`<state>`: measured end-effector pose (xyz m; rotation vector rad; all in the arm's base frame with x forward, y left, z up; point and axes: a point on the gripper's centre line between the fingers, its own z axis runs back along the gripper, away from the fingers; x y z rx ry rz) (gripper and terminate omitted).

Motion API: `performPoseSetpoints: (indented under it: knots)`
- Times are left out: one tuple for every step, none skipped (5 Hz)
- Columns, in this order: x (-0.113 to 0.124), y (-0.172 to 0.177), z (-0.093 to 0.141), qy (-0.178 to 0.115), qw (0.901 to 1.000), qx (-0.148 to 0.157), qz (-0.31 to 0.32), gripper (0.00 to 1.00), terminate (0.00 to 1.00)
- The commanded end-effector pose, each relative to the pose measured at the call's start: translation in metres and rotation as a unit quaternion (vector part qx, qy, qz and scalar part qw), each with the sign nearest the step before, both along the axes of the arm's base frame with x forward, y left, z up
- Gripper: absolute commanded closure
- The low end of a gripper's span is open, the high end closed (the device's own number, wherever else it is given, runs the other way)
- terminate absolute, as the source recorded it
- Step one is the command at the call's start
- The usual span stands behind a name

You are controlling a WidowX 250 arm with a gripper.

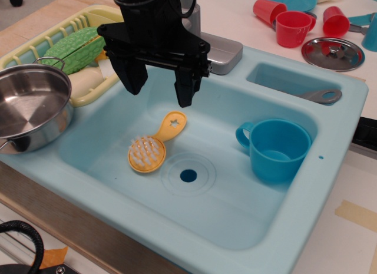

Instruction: Put brush into pot or pan

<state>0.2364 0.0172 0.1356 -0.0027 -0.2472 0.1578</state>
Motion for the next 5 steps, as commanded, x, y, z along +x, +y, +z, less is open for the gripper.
performPoseSetpoints:
  knots:
    - [0.000,0.000,0.000,0.000,1.0000,0.000,0.000,0.00,0.00]
    - [0.000,0.003,-0.010,0.021,0.9997,-0.002,0.012,0.00,0.00]
    - [-0.002,0.003,-0.023,0.036,0.9990,-0.003,0.027,0.00,0.00]
    - [0.002,0.002,-0.037,0.055,0.9978,-0.016,0.032,0.00,0.00]
    - [0.004,0.003,-0.049,0.062,0.9972,-0.032,0.026,0.00,0.00]
